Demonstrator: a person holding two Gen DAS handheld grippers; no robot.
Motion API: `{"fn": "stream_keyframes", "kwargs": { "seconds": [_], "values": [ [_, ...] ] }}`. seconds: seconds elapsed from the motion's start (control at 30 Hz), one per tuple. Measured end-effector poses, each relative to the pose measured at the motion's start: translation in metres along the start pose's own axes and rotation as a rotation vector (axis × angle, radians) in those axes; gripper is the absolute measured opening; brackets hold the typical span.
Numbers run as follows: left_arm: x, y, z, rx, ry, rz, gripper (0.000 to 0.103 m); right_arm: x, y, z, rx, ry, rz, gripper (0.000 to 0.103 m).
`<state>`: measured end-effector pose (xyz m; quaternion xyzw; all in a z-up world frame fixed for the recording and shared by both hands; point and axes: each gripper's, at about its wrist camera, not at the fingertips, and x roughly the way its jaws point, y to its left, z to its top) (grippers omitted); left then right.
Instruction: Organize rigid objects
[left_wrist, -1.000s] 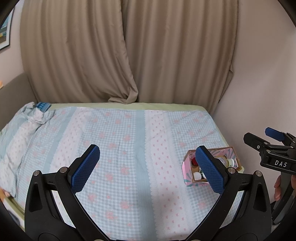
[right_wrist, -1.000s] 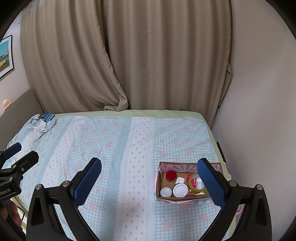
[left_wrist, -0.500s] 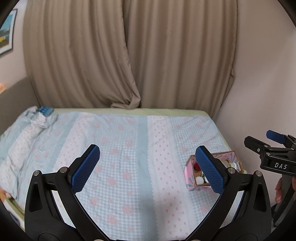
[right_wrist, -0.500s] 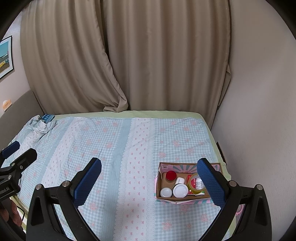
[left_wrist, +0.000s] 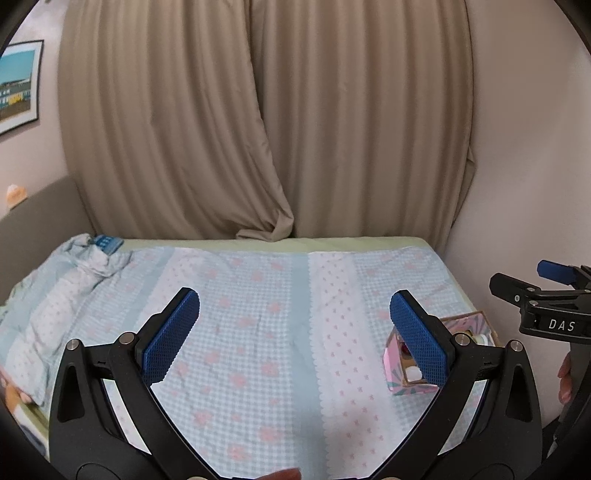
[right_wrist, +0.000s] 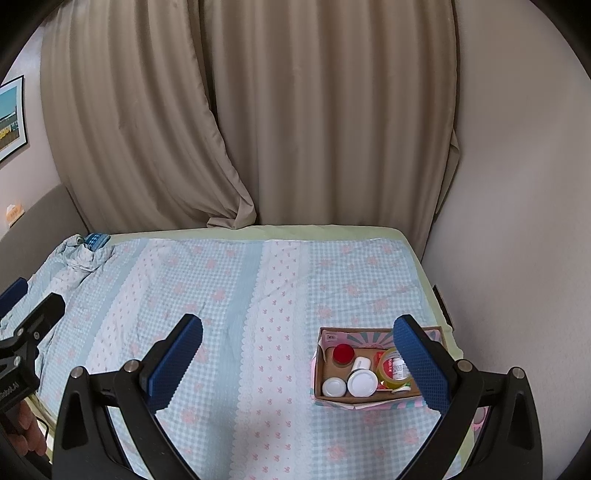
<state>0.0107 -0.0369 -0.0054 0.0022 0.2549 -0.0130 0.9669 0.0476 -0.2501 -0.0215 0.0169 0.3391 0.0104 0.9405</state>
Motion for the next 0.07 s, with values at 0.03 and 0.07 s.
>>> {"fn": "stream_keyframes", "kwargs": {
  "seconds": [0.03, 0.07],
  "values": [
    [0.0004, 0.0011, -0.0004, -0.004, 0.003, -0.002, 0.103, 0.0006, -0.0001, 0.0002, 0.001, 0.001, 0.000, 0.103],
    [0.0016, 0.0019, -0.0005, -0.006, 0.010, -0.010, 0.103, 0.0005, -0.0004, -0.0006, 0.002, 0.001, 0.000, 0.103]
  ]
}}
